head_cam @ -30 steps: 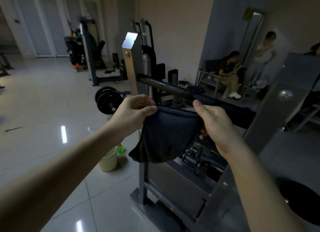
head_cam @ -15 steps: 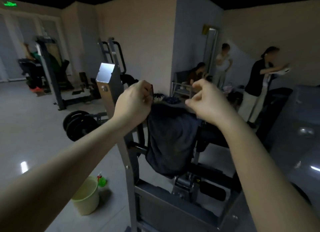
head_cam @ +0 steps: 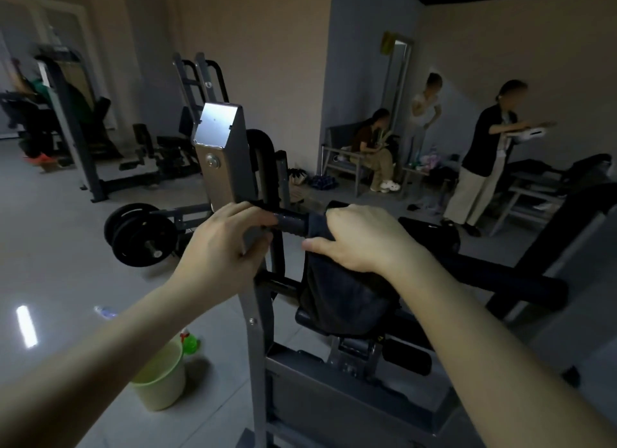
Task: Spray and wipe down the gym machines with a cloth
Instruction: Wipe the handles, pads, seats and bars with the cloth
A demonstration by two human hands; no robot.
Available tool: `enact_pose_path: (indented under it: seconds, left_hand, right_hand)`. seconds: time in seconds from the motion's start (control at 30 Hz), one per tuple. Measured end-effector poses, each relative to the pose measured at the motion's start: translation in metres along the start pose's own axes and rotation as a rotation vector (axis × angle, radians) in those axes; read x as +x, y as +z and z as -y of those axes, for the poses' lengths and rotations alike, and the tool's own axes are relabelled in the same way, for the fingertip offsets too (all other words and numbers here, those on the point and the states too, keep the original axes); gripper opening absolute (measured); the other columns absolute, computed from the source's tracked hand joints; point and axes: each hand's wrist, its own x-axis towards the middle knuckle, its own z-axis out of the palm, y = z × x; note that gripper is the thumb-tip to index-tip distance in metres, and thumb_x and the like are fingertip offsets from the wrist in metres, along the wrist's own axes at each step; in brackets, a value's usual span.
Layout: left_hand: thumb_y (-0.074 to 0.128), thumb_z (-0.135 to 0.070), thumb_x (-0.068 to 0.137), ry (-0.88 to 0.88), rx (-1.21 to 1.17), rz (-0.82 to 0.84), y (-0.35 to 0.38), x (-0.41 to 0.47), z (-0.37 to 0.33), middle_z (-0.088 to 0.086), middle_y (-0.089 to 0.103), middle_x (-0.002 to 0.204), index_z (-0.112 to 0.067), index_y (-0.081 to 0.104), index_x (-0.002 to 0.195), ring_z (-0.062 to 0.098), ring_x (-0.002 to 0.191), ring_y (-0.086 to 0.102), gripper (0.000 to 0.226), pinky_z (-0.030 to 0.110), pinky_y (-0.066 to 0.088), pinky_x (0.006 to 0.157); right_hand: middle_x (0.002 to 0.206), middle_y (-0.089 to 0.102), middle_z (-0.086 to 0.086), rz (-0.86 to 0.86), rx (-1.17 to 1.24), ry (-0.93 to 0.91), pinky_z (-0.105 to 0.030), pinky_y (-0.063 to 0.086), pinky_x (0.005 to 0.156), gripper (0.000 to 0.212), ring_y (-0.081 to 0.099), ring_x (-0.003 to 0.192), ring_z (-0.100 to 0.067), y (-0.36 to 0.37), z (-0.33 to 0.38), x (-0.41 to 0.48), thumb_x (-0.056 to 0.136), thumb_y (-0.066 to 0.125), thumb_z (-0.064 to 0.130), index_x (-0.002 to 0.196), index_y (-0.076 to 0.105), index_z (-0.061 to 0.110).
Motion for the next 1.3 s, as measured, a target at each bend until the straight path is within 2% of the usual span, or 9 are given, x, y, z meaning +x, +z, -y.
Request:
enact_pose_path:
  seconds: [0.23, 0.37, 0.47, 0.63, 0.83, 0.97, 1.03, 1.17, 1.3]
  left_hand:
    - [0.067, -0.007, 0.089, -0.032, -0.033, 0.000, 0.006, -0.004, 0.002, -0.014, 0.064, 0.097, -0.019, 0.071, 0.105, 0.011, 0.091, 0.061, 0.020, 0.030, 0.049, 0.078]
    - [0.059, -0.014, 0.087, -0.007, 0.076, -0.110, -0.002, 0.010, 0.001, -0.001, 0.066, 0.097, -0.012, 0.071, 0.103, 0.022, 0.092, 0.059, 0.020, 0.035, 0.048, 0.077]
    - [0.057, -0.019, 0.088, 0.017, 0.113, -0.118, -0.008, 0.019, 0.002, 0.001, 0.065, 0.100, -0.012, 0.071, 0.104, 0.023, 0.093, 0.057, 0.023, 0.031, 0.043, 0.078]
    - [0.052, -0.023, 0.089, 0.096, 0.201, -0.048, 0.003, 0.020, -0.002, 0.002, 0.066, 0.103, -0.013, 0.072, 0.104, 0.026, 0.093, 0.059, 0.027, 0.042, 0.049, 0.080]
    - [0.056, -0.017, 0.087, -0.013, 0.198, -0.195, -0.012, 0.016, 0.004, 0.003, 0.065, 0.097, -0.012, 0.071, 0.097, 0.028, 0.090, 0.057, 0.018, 0.039, 0.048, 0.075]
    - [0.059, -0.018, 0.086, -0.090, 0.210, -0.166, -0.014, 0.012, 0.011, 0.000, 0.065, 0.100, -0.016, 0.071, 0.099, 0.025, 0.094, 0.056, 0.018, 0.032, 0.042, 0.073]
    - [0.061, -0.018, 0.085, -0.162, 0.202, -0.150, -0.013, 0.010, 0.013, -0.001, 0.065, 0.103, -0.018, 0.071, 0.101, 0.025, 0.098, 0.057, 0.018, 0.035, 0.045, 0.074]
    - [0.066, -0.017, 0.088, -0.235, 0.230, -0.152, -0.017, -0.001, 0.018, -0.004, 0.064, 0.105, -0.021, 0.068, 0.104, 0.022, 0.102, 0.058, 0.017, 0.035, 0.046, 0.077]
    - [0.071, -0.025, 0.090, -0.380, 0.120, -0.290, -0.018, 0.002, 0.020, -0.006, 0.065, 0.117, -0.022, 0.060, 0.126, 0.007, 0.096, 0.061, 0.038, 0.030, 0.046, 0.079]
  right_hand:
    - [0.068, 0.052, -0.003, 0.147, 0.402, 0.109, -0.035, 0.038, 0.058, 0.070, 0.054, 0.061, -0.022, -0.005, -0.007, 0.021, 0.100, 0.030, 0.073, 0.071, 0.050, 0.013]
    - [0.074, 0.054, -0.001, -0.108, 0.200, 0.202, -0.039, 0.041, 0.064, 0.062, 0.056, 0.074, -0.029, 0.008, 0.011, 0.004, 0.105, 0.021, 0.065, 0.081, 0.056, 0.019]
    - [0.088, 0.066, -0.007, -0.319, 0.070, 0.093, -0.037, 0.035, 0.065, 0.049, 0.064, 0.083, -0.034, 0.016, 0.027, -0.004, 0.111, 0.028, 0.046, 0.103, 0.066, 0.016]
    - [0.104, 0.070, -0.012, -0.272, 0.304, 0.222, -0.035, 0.039, 0.068, 0.039, 0.067, 0.097, -0.036, 0.005, 0.029, 0.036, 0.111, 0.038, 0.036, 0.119, 0.069, 0.013]
    - [0.067, 0.052, 0.003, -0.462, 0.512, 0.198, -0.033, 0.025, 0.051, 0.049, 0.052, 0.063, -0.023, 0.010, 0.028, 0.043, 0.111, 0.032, 0.043, 0.073, 0.053, 0.020]
    - [0.063, 0.053, 0.000, -0.479, 0.605, 0.128, -0.032, 0.026, 0.050, 0.054, 0.052, 0.059, -0.021, -0.008, 0.030, 0.056, 0.111, 0.033, 0.043, 0.068, 0.051, 0.014]
    - [0.071, 0.058, -0.003, -0.405, 0.639, 0.135, -0.034, 0.036, 0.057, 0.053, 0.059, 0.069, -0.027, -0.016, 0.035, 0.072, 0.110, 0.034, 0.047, 0.078, 0.058, 0.011]
    - [0.109, 0.061, -0.007, 0.152, 0.542, 0.051, -0.034, 0.045, 0.074, 0.049, 0.062, 0.098, -0.027, -0.024, 0.030, 0.073, 0.101, 0.052, 0.057, 0.119, 0.057, 0.012]
    - [0.091, 0.057, -0.005, 0.208, 0.310, -0.065, -0.034, 0.039, 0.060, 0.042, 0.057, 0.079, -0.021, -0.008, 0.036, 0.064, 0.102, 0.053, 0.054, 0.089, 0.051, 0.013]
